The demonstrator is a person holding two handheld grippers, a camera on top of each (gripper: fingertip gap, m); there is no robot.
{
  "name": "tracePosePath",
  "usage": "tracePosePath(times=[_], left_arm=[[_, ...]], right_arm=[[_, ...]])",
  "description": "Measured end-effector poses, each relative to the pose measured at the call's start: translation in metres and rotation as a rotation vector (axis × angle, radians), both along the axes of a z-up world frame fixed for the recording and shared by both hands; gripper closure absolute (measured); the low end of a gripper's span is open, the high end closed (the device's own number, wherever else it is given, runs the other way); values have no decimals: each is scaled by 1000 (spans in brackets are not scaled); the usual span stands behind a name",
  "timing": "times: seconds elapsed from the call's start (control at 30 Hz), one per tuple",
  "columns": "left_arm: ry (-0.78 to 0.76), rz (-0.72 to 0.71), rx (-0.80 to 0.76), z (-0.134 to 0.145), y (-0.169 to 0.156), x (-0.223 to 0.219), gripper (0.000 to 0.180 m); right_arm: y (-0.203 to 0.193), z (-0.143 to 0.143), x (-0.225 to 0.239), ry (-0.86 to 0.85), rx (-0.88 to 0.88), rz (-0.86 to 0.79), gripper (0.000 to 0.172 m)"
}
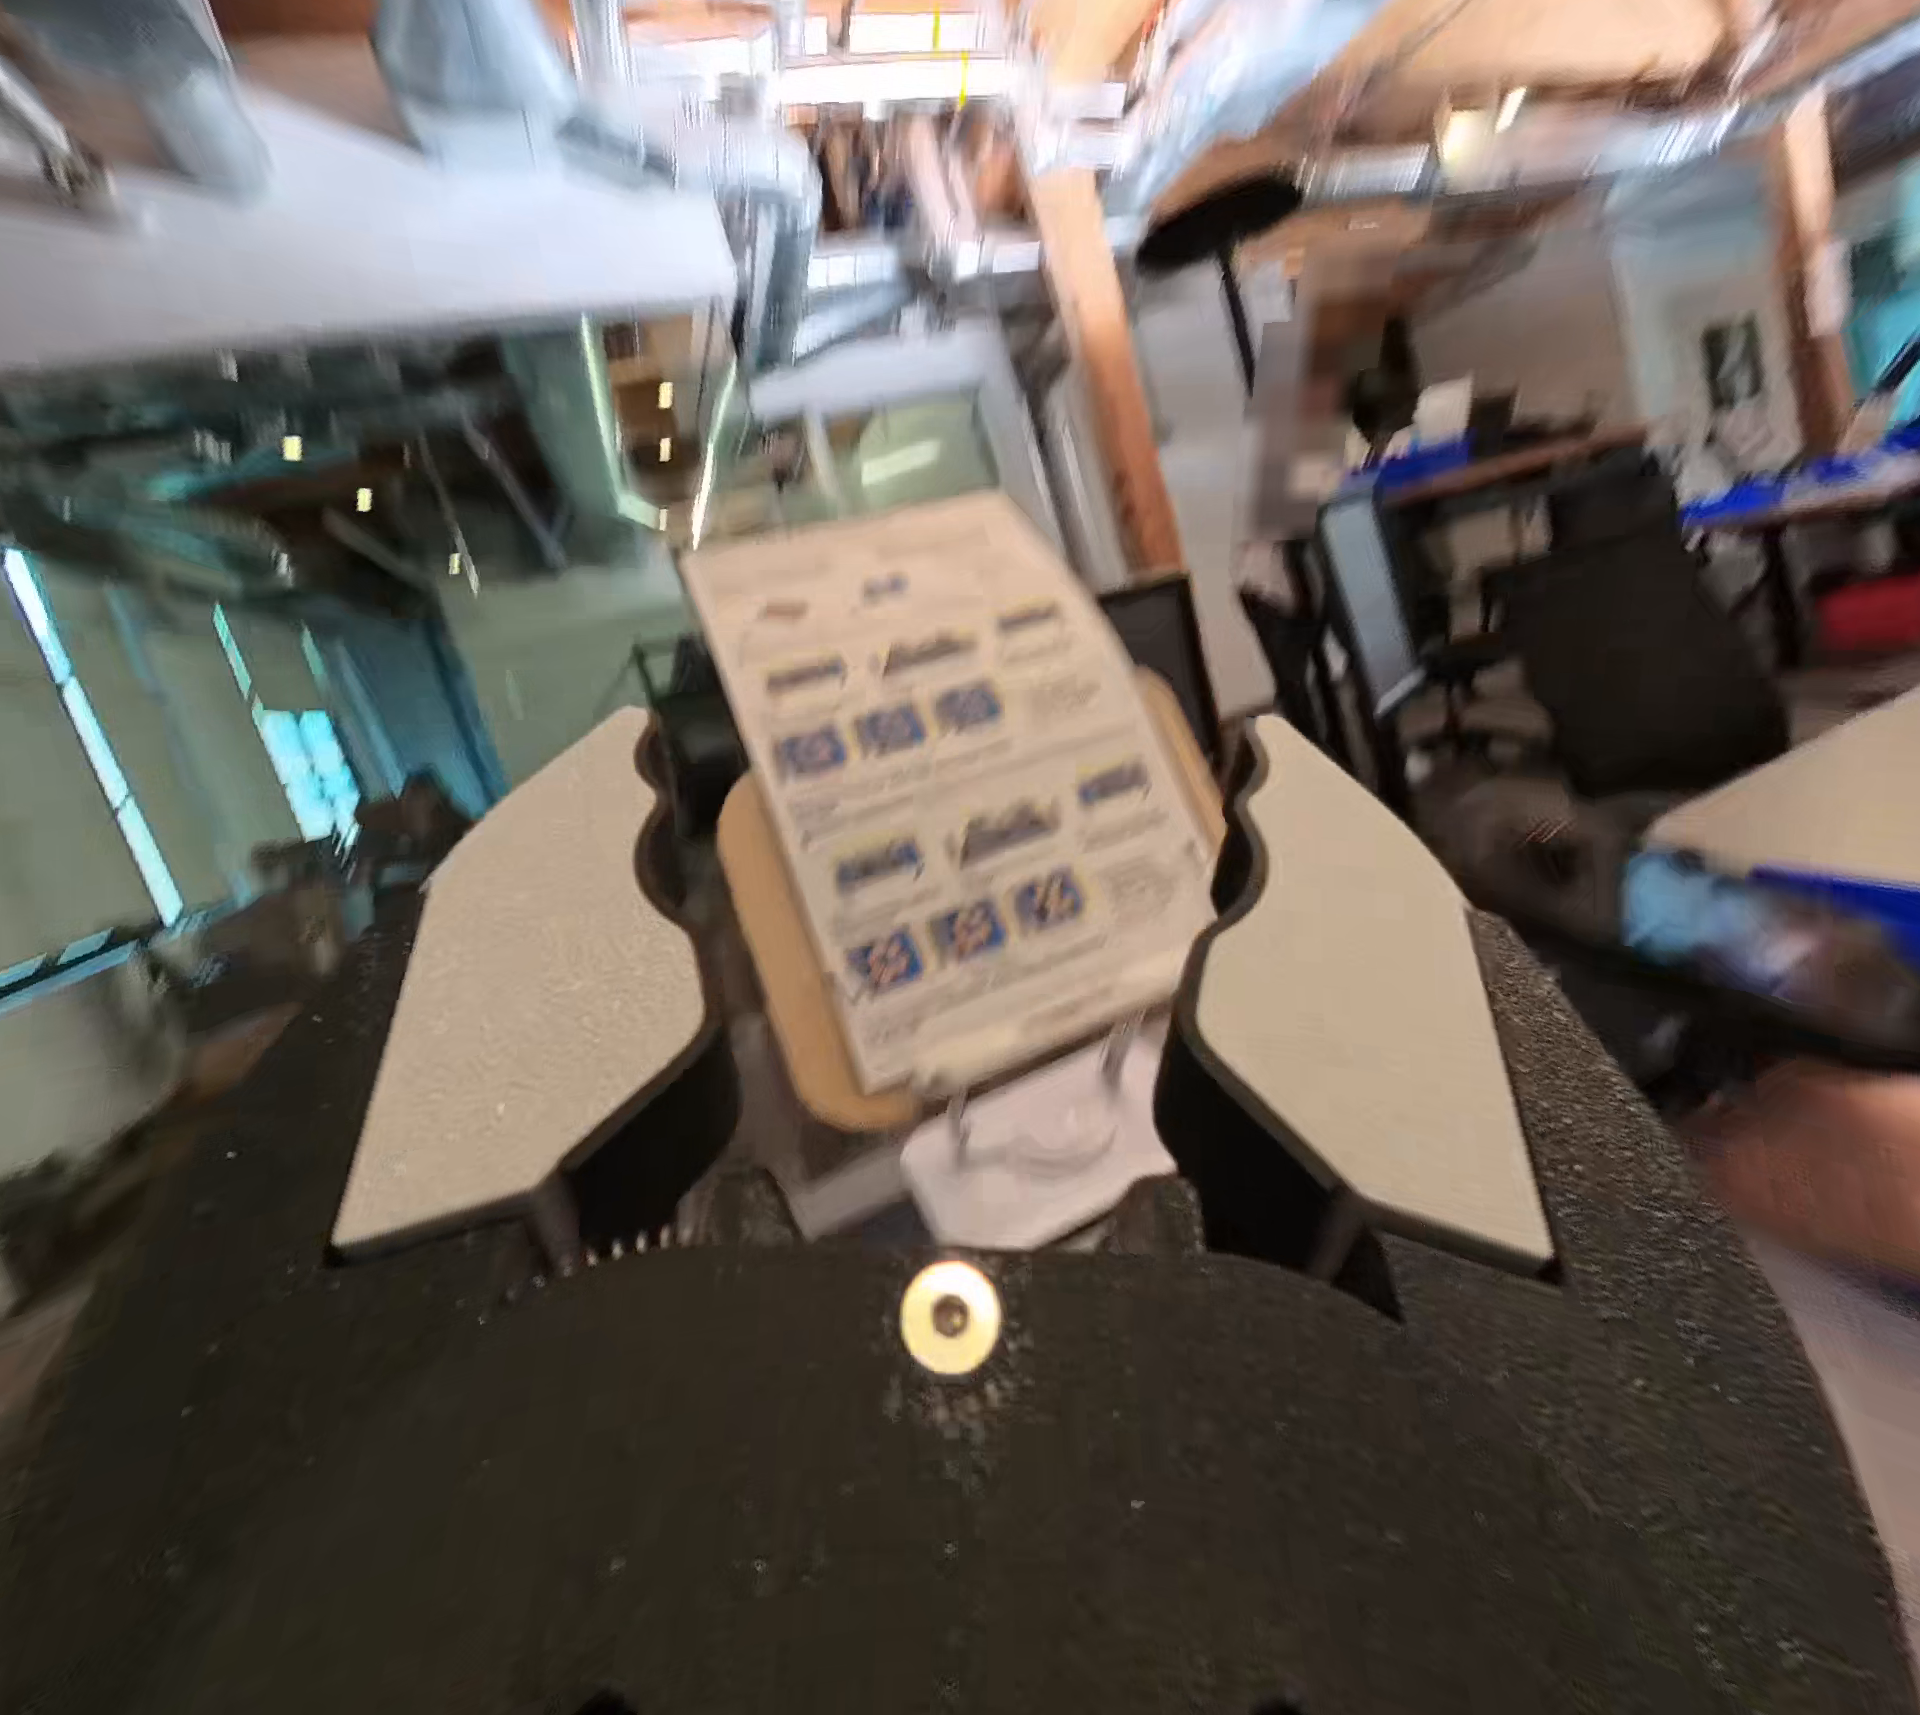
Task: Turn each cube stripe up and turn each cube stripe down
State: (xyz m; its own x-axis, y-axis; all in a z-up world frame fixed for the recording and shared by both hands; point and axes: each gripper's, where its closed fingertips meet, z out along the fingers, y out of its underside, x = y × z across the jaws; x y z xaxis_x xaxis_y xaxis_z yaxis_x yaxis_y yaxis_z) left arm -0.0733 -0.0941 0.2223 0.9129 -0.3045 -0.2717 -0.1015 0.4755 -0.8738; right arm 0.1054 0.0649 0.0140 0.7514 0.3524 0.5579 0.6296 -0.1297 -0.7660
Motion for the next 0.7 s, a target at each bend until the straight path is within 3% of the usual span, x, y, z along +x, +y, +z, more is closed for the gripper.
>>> tracePosePath(times=[0.17,0.3,0.4,0.47,0.7], left_arm=[[58,151,-322,-39,36,-78,91],[70,229,-495,-70,45,-124,101],[72,183,-676,-103,48,-135,110],[157,139,-805,-134,49,-137,119],[614,26,-1057,-243,66,-130,115]], right_arm=[[-21,40,20,291,-12,172,61],[-48,77,29,481,-11,354,75],[-58,98,42,544,43,411,83],[-62,104,50,554,52,428,92],[-62,90,56,626,-69,481,89]])
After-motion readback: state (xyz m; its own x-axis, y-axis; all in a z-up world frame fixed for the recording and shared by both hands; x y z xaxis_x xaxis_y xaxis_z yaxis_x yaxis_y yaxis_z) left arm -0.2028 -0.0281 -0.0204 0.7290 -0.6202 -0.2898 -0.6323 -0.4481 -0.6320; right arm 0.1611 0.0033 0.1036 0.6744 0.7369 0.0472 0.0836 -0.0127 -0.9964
